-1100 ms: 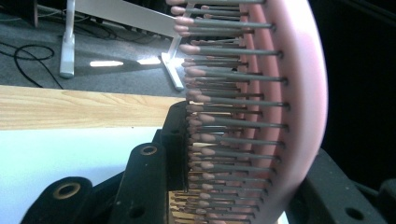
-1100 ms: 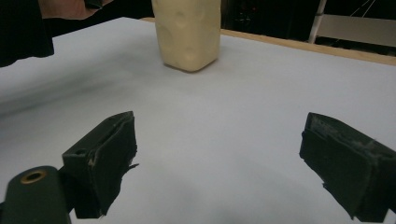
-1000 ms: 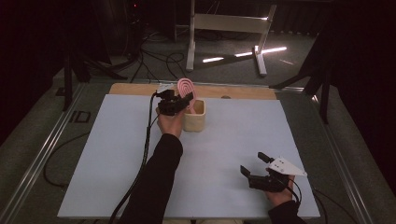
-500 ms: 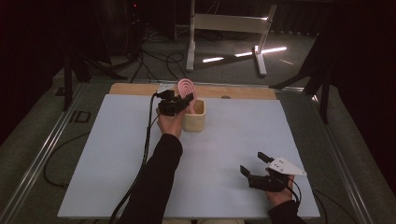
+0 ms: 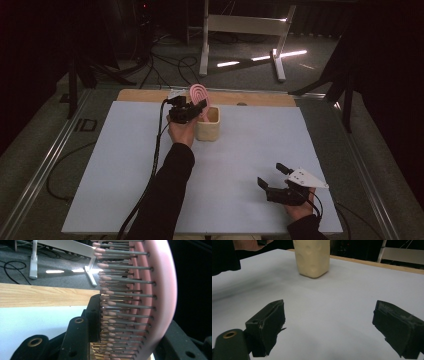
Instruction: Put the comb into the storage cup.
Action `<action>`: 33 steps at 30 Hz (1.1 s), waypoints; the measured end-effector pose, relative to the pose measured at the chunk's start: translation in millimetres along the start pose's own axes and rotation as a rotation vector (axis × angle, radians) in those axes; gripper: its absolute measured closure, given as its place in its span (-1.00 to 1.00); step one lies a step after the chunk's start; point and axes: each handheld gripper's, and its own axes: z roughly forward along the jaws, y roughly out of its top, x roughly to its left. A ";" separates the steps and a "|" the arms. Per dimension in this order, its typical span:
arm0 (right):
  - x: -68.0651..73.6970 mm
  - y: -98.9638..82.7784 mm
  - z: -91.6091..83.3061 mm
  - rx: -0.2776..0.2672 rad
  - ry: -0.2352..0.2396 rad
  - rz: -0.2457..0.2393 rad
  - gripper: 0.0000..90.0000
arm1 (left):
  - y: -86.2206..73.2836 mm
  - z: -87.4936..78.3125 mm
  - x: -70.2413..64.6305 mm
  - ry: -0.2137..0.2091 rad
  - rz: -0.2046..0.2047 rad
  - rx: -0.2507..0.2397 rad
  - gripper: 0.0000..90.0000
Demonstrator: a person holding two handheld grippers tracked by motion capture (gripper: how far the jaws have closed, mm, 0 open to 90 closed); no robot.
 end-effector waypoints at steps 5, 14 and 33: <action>0.0 0.0 0.1 0.000 0.000 -0.004 -0.76 | 0.3 -0.4 1.4 -0.001 -0.001 0.004 0.41; 0.2 0.1 0.0 0.001 -0.001 -0.003 -0.76 | 0.4 -0.1 2.1 -0.001 0.002 0.006 0.40; 0.3 0.2 -0.4 0.000 -0.002 -0.002 -0.76 | -2.0 1.8 4.4 0.010 0.025 0.039 0.31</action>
